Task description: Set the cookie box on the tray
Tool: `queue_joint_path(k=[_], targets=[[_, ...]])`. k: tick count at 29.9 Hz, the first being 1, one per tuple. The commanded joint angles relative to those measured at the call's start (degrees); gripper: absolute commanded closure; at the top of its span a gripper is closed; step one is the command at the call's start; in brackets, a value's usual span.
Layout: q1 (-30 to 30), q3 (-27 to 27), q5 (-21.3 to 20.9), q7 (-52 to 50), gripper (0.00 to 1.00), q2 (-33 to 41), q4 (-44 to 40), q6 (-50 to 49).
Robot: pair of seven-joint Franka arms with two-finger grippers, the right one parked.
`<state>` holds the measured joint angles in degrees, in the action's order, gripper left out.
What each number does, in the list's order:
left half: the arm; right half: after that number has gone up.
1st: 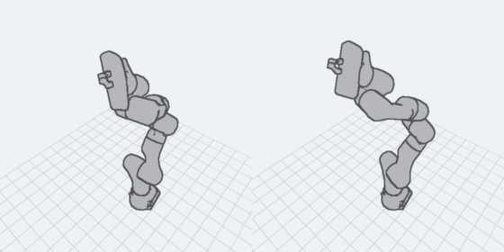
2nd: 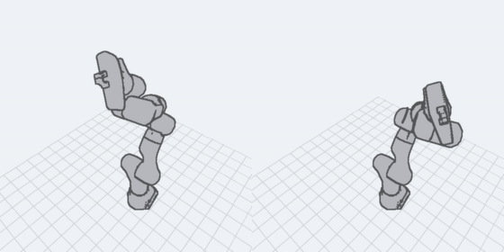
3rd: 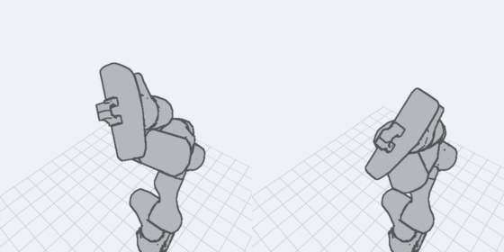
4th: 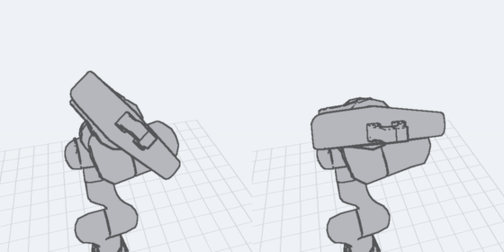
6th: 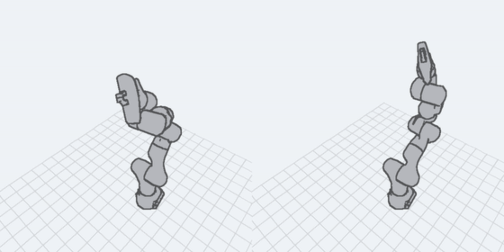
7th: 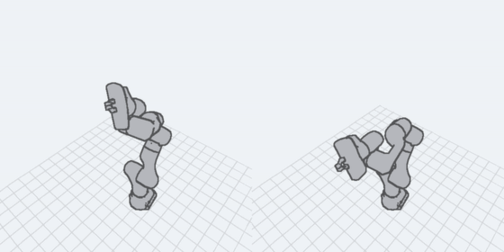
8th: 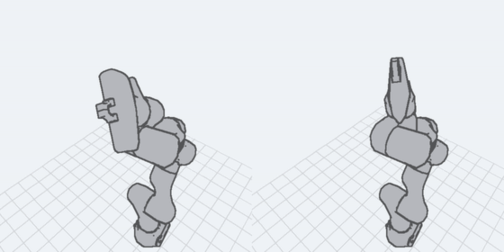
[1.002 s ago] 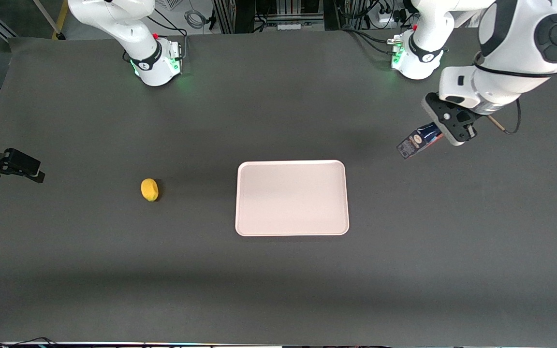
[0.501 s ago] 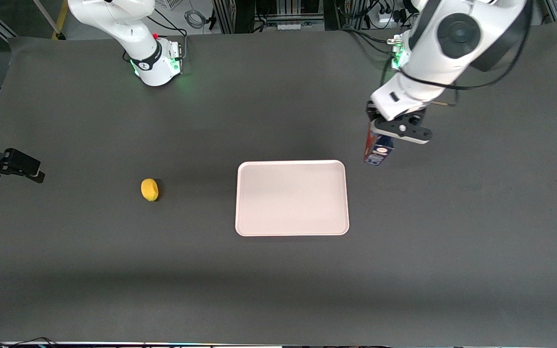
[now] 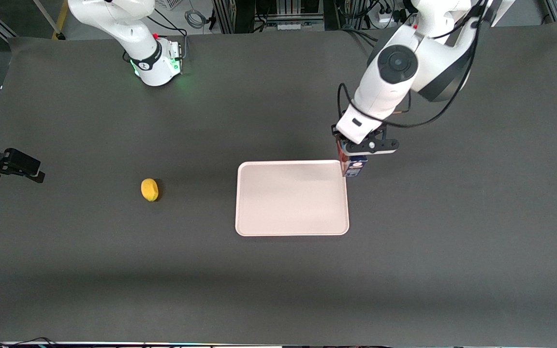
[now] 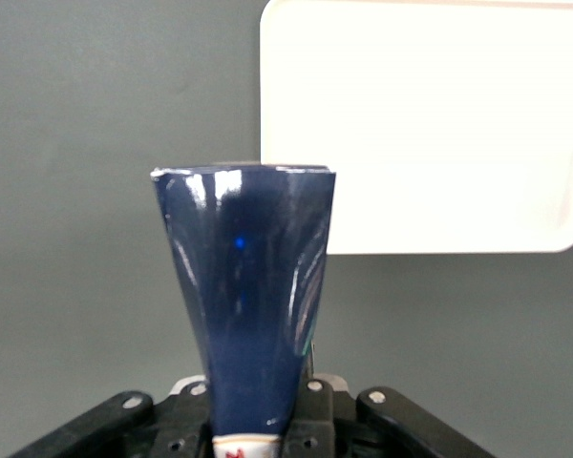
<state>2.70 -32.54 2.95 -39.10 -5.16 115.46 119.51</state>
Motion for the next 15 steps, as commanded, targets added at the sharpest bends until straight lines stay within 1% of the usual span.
queue_joint_path(k=[1, 6, 11, 15], targets=[[0.72, -2.17, -4.96, -8.7, 0.95, -6.17, -2.26, 4.58], [1.43, -3.23, -9.09, -12.4, 0.96, -8.81, -2.26, 6.43], [2.04, -3.23, -11.47, -15.04, 0.95, -10.75, -1.91, 7.4], [2.31, -3.23, -15.33, -16.62, 0.95, -13.03, -2.08, 8.02]])
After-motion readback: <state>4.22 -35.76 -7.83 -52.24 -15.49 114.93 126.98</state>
